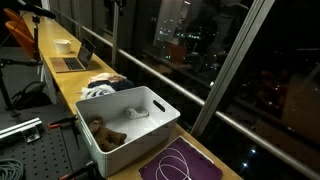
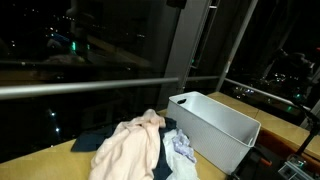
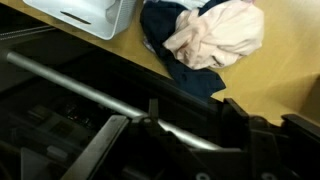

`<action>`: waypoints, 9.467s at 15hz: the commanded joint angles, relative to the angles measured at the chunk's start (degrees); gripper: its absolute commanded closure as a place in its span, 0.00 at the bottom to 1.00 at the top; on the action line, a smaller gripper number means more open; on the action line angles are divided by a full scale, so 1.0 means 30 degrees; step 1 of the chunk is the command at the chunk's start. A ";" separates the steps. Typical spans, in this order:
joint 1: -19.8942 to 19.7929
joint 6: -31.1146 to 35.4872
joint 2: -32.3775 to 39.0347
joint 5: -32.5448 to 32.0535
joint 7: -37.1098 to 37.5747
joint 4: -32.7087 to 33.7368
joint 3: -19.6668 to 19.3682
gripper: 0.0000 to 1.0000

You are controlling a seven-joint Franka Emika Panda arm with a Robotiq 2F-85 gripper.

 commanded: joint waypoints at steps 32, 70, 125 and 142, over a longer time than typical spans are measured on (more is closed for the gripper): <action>-0.8084 2.3563 0.0560 0.4618 -0.2098 -2.5111 -0.6224 0.39; -0.2372 0.8854 -0.0010 0.1994 -0.0719 -0.8893 -0.2082 0.65; -0.5885 0.9825 0.1113 0.2216 -0.3008 -1.1529 -0.5214 0.00; -0.6118 1.1926 0.2930 0.2655 -0.4052 -1.2231 -0.5255 0.00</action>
